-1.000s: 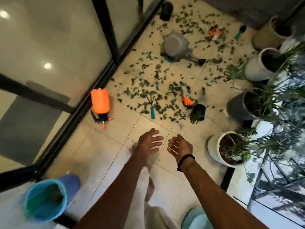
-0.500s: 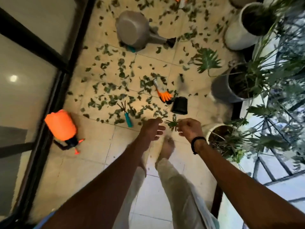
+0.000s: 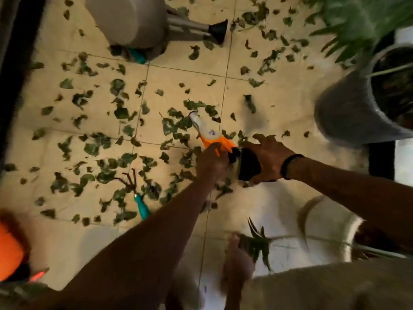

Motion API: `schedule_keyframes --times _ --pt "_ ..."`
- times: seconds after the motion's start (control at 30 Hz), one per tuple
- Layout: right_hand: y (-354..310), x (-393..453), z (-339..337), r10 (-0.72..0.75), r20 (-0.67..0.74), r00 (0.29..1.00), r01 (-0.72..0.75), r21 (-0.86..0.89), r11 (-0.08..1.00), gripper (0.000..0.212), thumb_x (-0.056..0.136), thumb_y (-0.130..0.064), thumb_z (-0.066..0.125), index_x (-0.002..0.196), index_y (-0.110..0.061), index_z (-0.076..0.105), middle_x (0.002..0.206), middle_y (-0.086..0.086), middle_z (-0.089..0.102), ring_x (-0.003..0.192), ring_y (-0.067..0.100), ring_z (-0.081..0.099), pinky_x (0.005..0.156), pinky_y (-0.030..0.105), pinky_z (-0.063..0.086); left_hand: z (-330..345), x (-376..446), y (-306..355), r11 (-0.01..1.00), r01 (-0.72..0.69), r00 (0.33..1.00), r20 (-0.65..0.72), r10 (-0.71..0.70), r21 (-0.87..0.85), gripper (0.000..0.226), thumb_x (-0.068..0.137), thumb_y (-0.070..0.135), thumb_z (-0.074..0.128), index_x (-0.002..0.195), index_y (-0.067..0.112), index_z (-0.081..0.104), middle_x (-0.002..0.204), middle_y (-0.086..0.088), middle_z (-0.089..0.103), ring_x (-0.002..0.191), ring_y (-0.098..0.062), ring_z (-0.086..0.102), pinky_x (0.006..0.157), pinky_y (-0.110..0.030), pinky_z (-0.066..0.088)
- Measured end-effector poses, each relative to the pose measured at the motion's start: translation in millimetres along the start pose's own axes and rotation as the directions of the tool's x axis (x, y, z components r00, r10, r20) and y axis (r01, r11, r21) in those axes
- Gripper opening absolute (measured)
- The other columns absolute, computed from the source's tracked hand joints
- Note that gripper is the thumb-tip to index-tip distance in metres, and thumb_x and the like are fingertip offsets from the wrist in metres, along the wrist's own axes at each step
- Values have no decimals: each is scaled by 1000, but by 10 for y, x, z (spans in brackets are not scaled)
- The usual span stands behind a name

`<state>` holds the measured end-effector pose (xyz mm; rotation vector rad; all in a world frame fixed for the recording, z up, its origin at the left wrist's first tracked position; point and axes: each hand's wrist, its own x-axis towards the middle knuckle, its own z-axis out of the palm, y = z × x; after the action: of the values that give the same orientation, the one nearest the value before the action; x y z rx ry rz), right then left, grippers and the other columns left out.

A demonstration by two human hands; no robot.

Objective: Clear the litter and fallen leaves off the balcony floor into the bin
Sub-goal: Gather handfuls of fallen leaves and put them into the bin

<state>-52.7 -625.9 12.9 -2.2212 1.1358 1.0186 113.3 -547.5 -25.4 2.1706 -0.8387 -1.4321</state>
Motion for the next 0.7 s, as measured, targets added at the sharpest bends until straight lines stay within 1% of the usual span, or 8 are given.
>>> schedule_keyframes --times 0.07,0.13,0.2,0.37,0.47,0.53,0.63,0.7 --pt "79 181 37 -55 85 995 68 -157 985 142 45 -94 67 156 -42 -5 163 17 17 143 45 29 113 57 37 143 370 -153 1000 -4 1000 -6 4 -11 36 103 30 54 137 21 60 140 -15 57 117 -32 62 76 -11 53" --pt "120 363 133 -73 135 988 103 -229 968 143 46 -93 69 152 -47 -15 164 16 13 140 44 31 110 57 40 208 664 -259 998 -23 998 -61 19 -66 34 101 31 57 134 25 63 137 -12 61 110 -29 66 67 -20 57" --pt "93 462 190 -76 175 982 120 -258 959 137 52 -85 75 154 -48 -9 157 13 21 131 38 38 100 50 47 227 817 -307 996 -90 982 -165 90 7 29 100 29 57 124 22 70 121 -4 69 98 -19 69 81 -28 54" --pt "71 500 -6 -39 322 946 83 -123 989 112 59 -69 85 150 -39 29 128 2 42 109 26 47 85 39 48 218 900 -341 952 -288 902 -362 235 -100 22 93 34 71 86 16 80 85 -3 77 81 -21 71 76 -32 56" --pt "246 351 -18 47 341 939 29 -215 976 113 52 -71 87 146 -38 33 131 5 42 121 32 51 89 40 49 298 810 -244 908 -264 959 -188 212 -325 42 82 55 77 71 15 74 66 4 67 66 -17 64 73 -34 54" --pt "402 226 64 101 340 935 -12 -255 967 117 47 -71 89 144 -38 34 133 6 42 124 35 51 95 44 50 425 722 -99 848 -131 988 2 155 -513 58 67 66 82 65 9 71 67 -3 68 67 -21 65 75 -41 57" --pt "665 9 250 188 345 920 -85 -292 953 128 43 -66 92 151 -40 26 142 8 38 130 37 46 102 53 48 741 511 142 702 191 924 366 106 -686 61 64 55 90 93 2 79 101 -25 75 93 -39 74 89 -55 59" --pt "792 -156 390 240 348 906 -119 -334 935 133 50 -58 94 156 -38 17 150 9 31 136 38 38 107 52 44 1000 365 133 700 267 876 469 110 -662 53 76 43 88 100 -2 76 104 -23 75 96 -37 73 93 -54 58"
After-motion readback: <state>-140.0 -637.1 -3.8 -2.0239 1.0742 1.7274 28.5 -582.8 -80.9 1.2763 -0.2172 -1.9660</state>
